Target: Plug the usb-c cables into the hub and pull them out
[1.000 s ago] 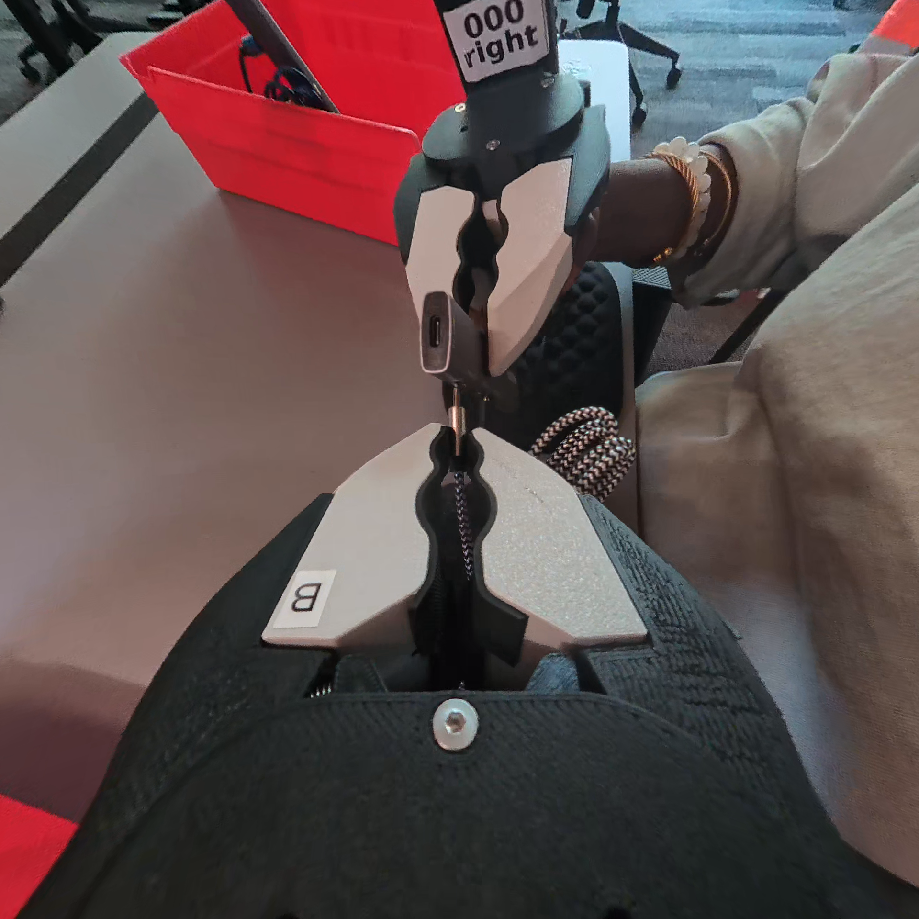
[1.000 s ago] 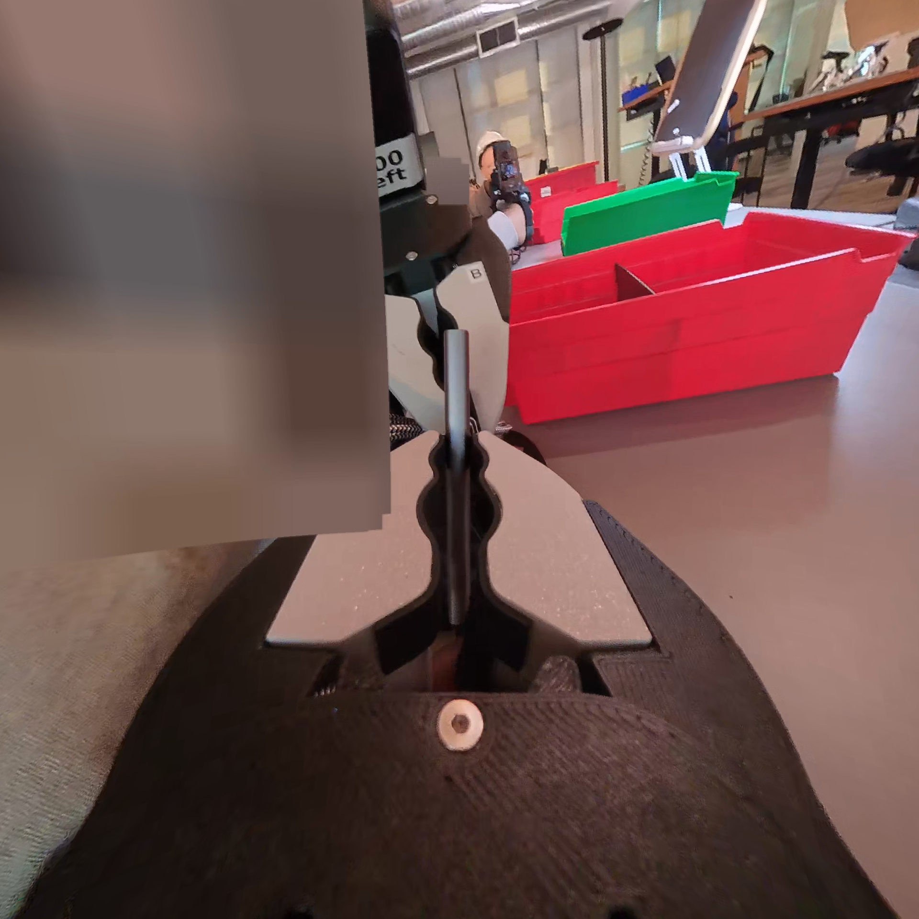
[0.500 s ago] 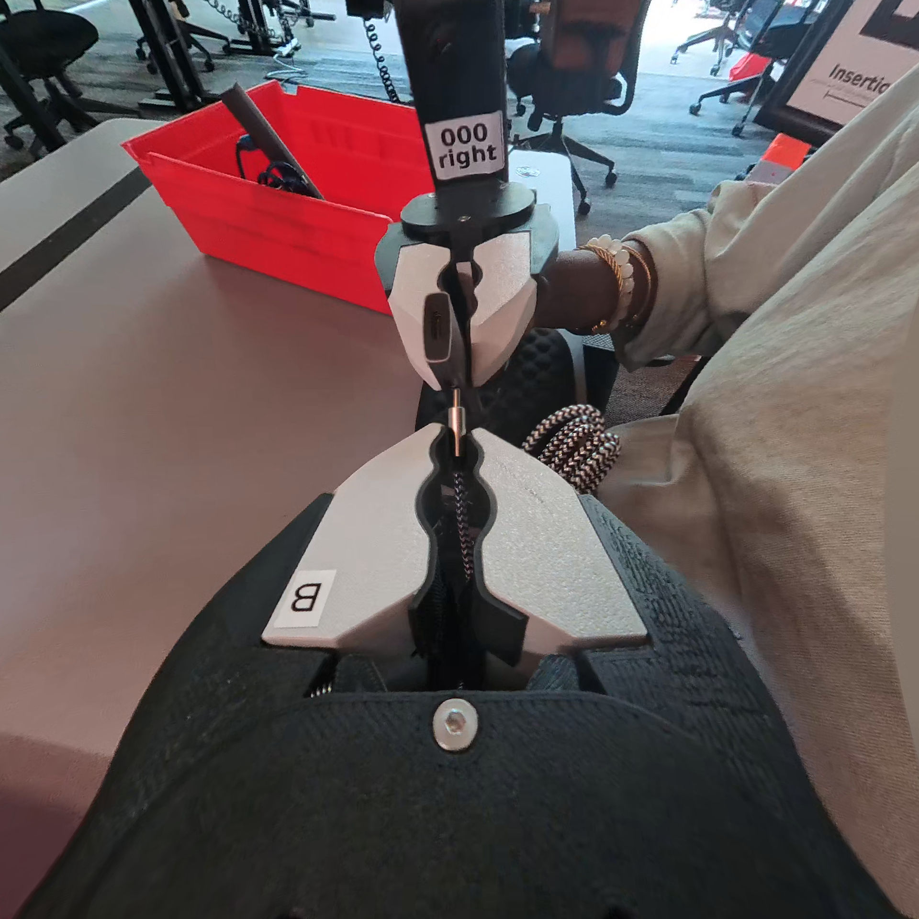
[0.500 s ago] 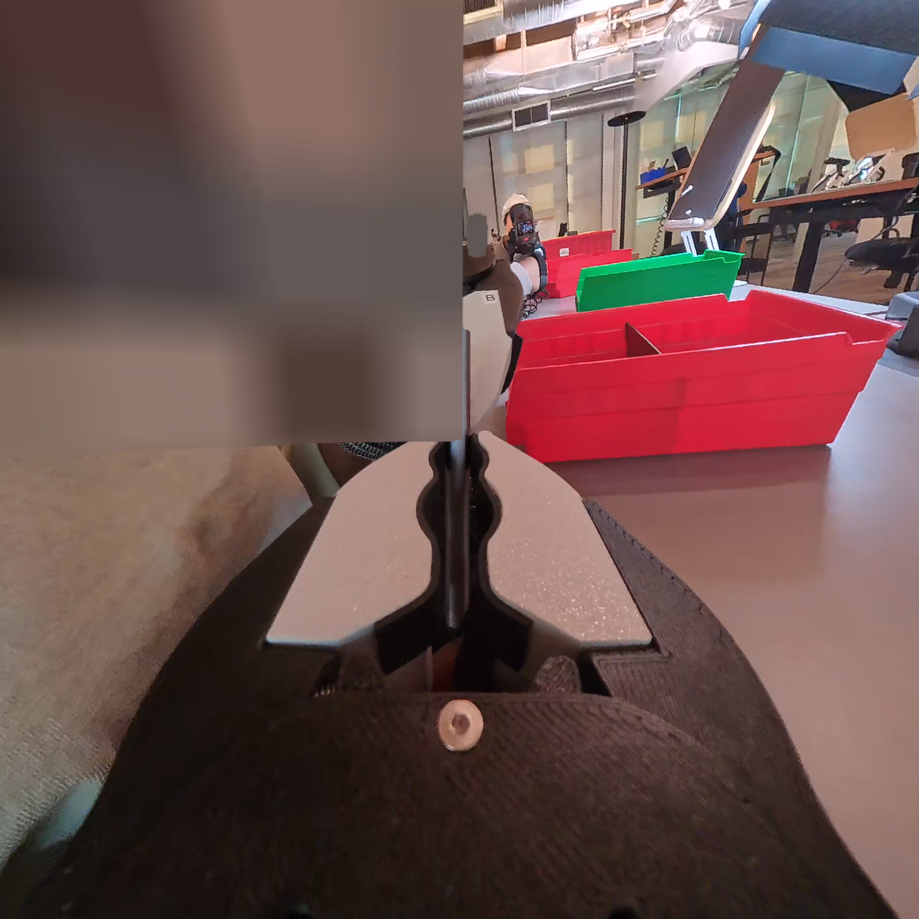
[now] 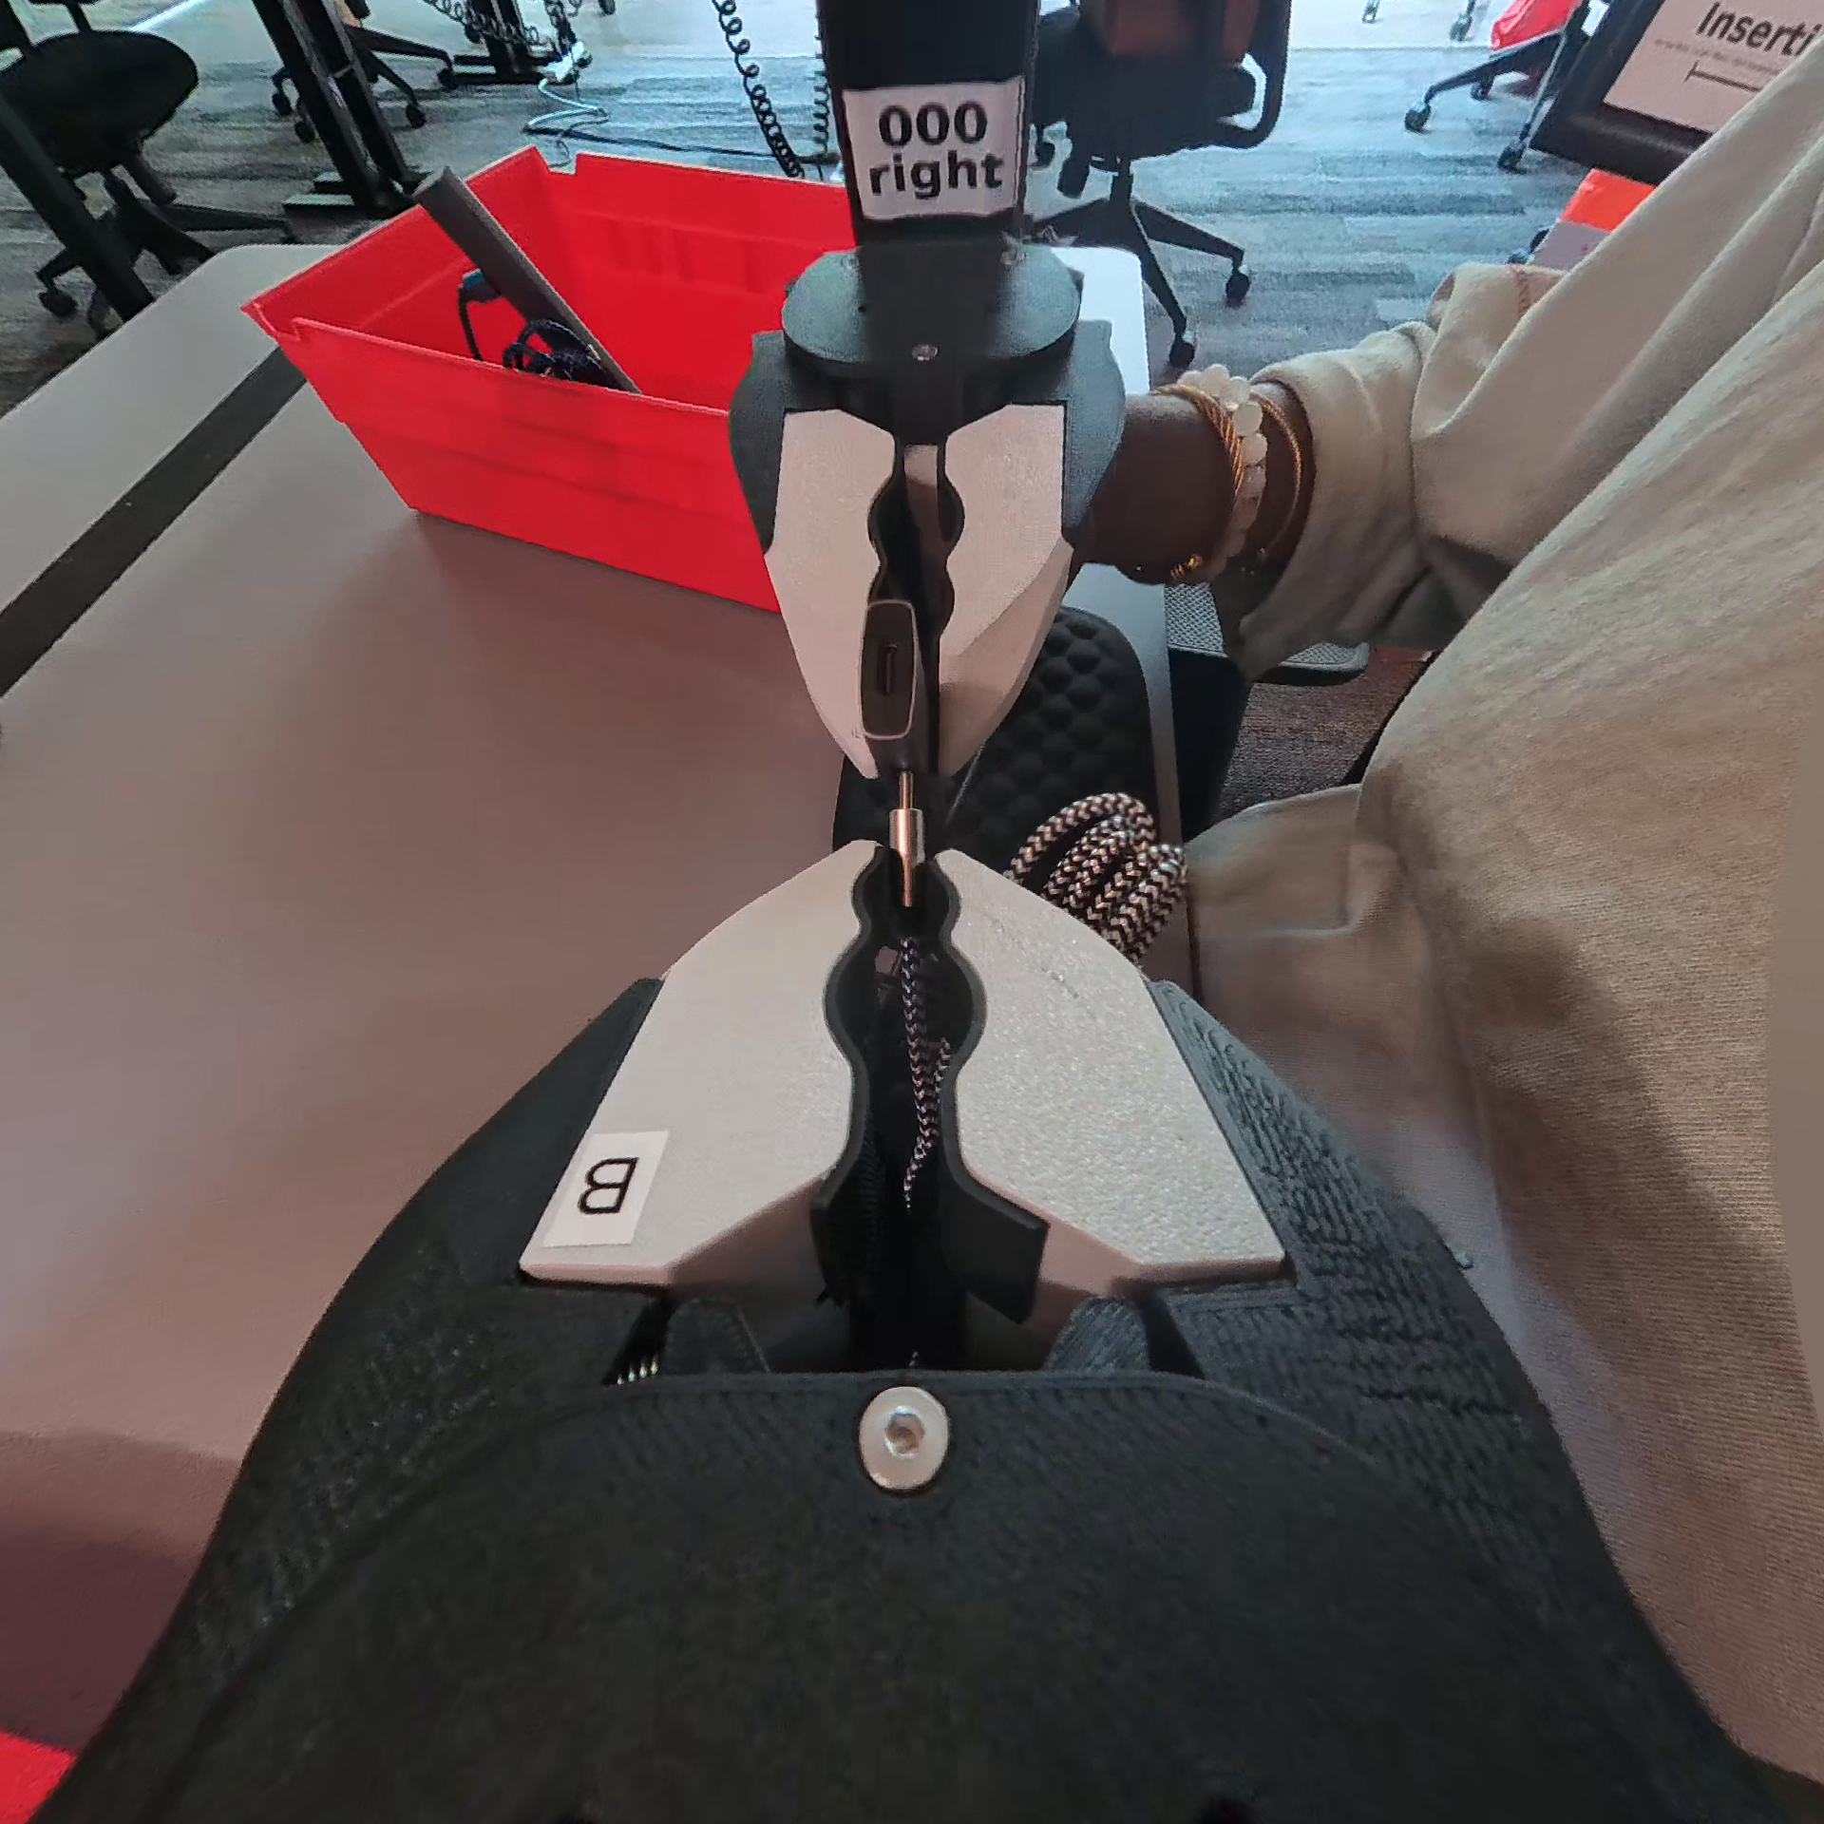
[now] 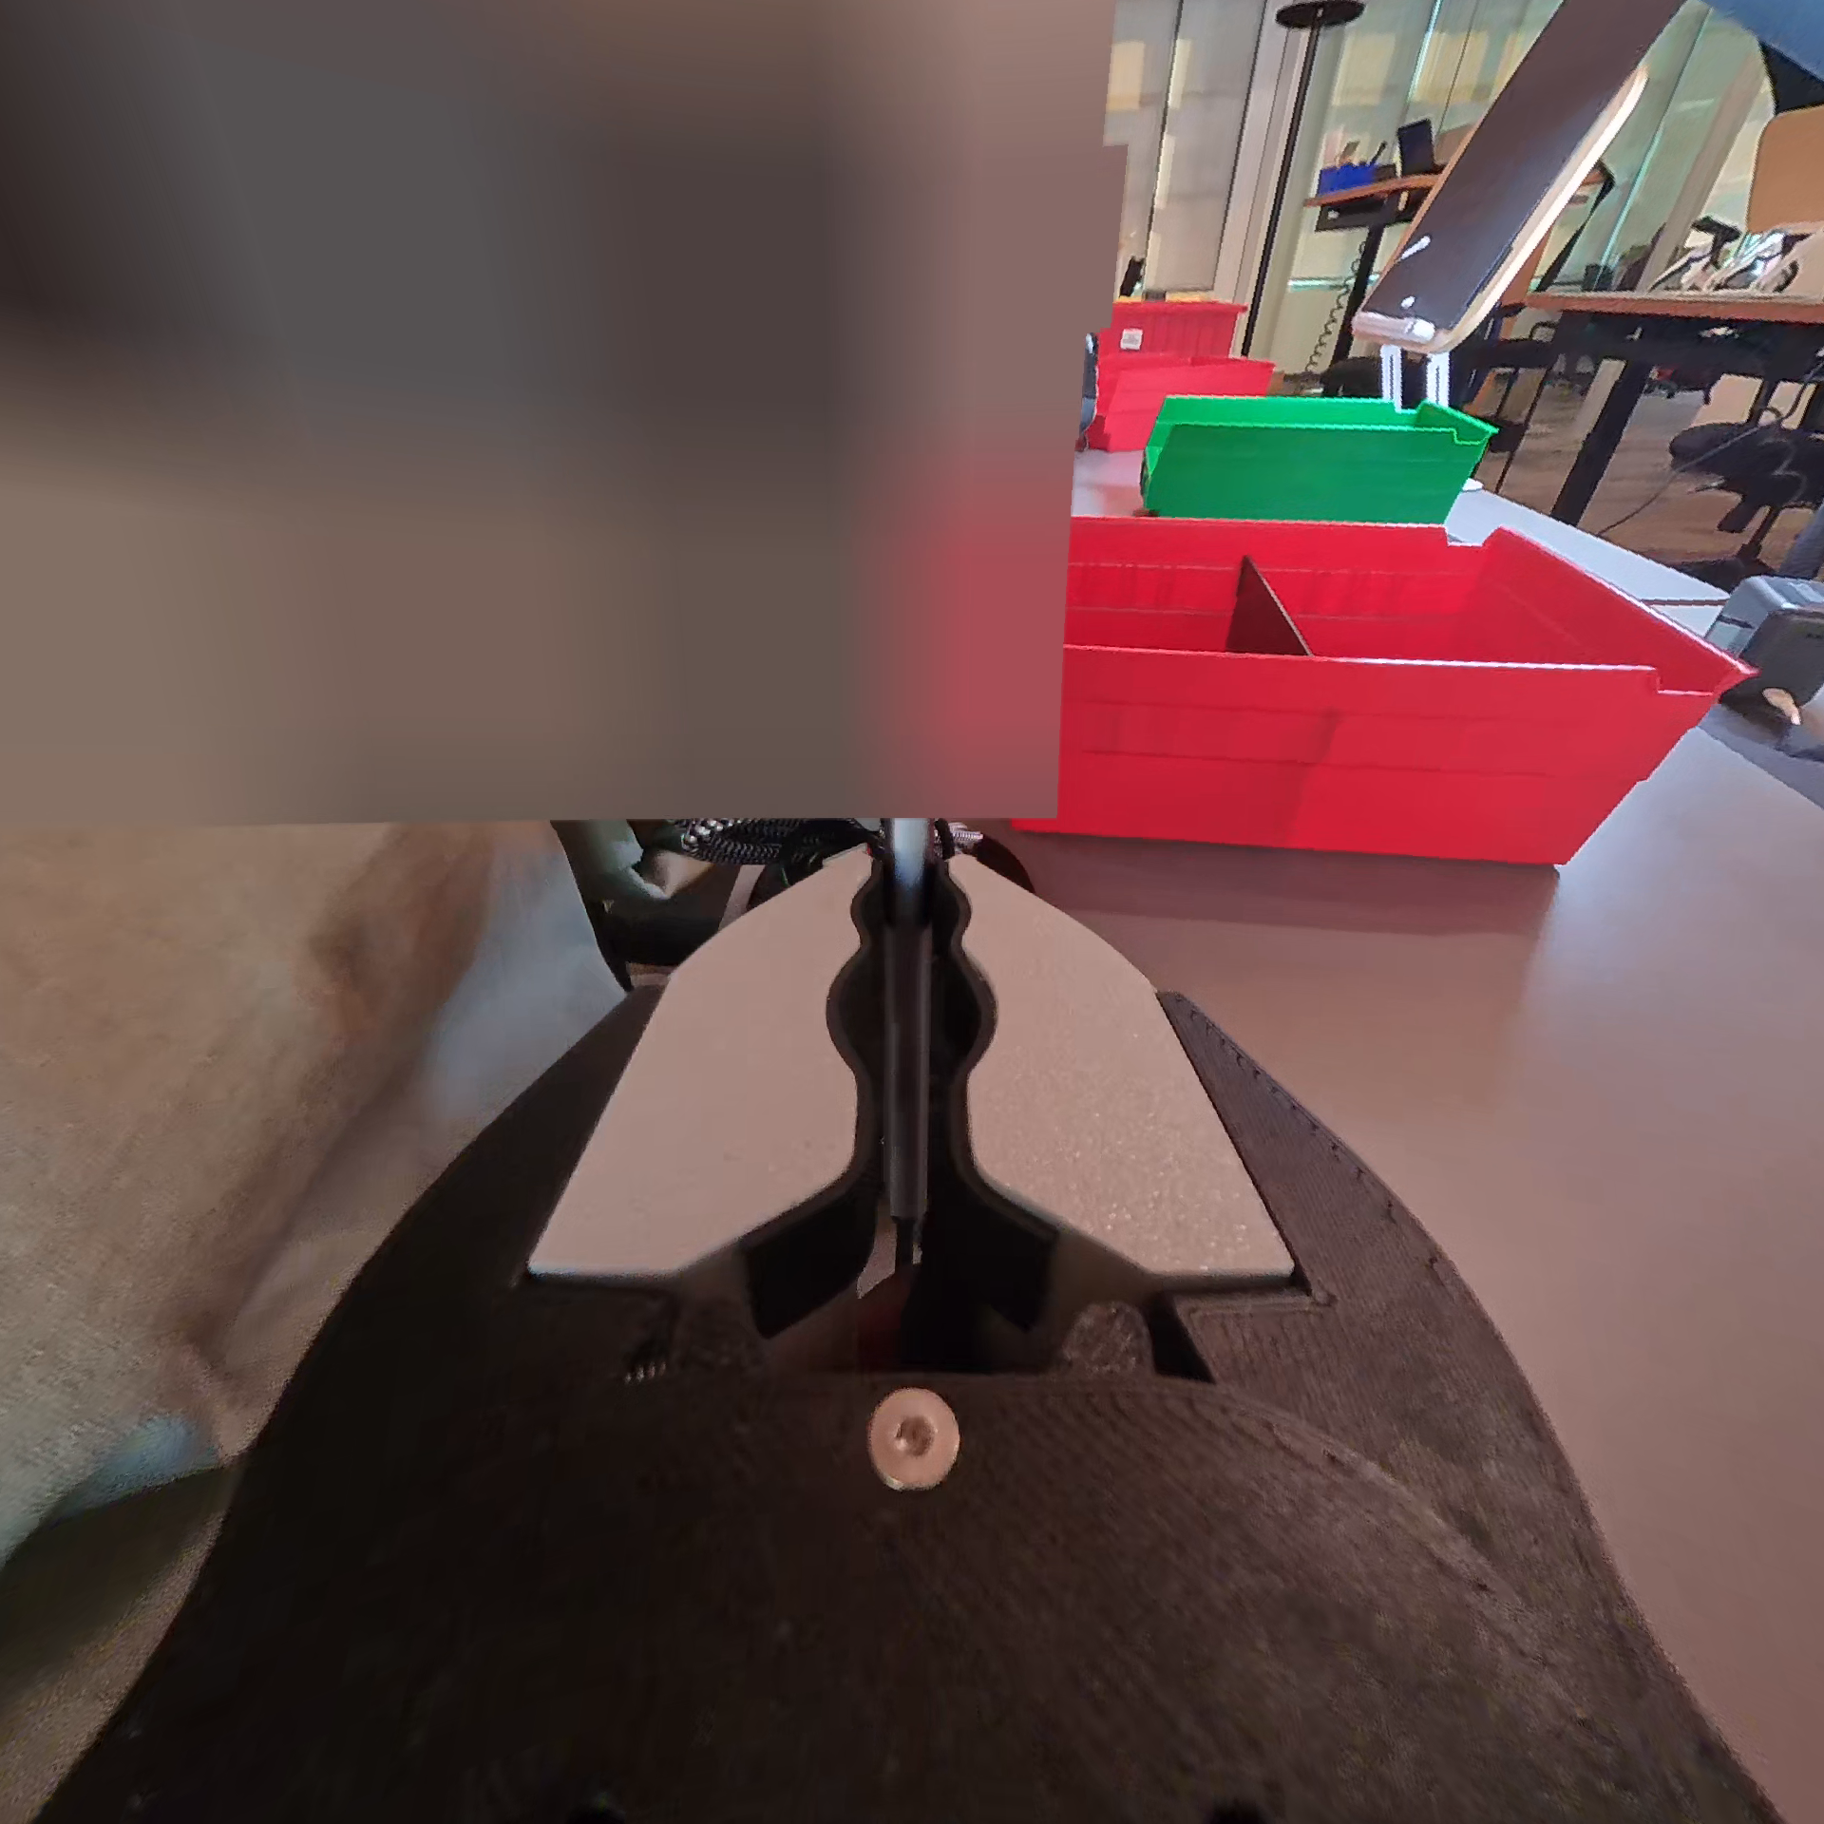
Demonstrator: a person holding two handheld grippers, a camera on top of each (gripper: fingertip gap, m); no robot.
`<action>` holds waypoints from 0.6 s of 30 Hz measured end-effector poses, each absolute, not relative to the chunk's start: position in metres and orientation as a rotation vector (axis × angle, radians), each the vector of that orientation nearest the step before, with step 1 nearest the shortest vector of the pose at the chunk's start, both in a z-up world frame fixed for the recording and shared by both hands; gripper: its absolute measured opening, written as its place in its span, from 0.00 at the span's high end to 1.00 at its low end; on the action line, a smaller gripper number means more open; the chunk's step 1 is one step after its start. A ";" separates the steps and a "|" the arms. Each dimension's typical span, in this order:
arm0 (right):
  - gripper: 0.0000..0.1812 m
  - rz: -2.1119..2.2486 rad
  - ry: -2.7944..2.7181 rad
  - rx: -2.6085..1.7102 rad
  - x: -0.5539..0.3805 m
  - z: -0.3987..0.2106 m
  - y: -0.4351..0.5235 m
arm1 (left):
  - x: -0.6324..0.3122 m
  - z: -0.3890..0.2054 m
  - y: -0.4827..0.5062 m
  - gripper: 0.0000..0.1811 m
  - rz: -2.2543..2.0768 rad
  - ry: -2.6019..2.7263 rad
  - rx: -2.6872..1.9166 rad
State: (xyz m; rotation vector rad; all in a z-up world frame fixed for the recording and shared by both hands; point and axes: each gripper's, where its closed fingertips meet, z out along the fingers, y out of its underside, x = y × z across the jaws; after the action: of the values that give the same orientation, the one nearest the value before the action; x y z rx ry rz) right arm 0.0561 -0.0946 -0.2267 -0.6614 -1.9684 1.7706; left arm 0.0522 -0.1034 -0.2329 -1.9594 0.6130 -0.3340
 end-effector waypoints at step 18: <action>0.96 1.294 -2.336 -0.633 0.055 -0.253 -0.097 | 0.055 -0.249 -0.098 0.98 -0.213 0.734 -2.064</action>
State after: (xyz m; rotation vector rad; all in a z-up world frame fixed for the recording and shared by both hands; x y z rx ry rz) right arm 0.0555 -0.0969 -0.2527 -0.6328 -2.3360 1.2945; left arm 0.0550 -0.0985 -0.2488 -2.0641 0.7335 -0.2135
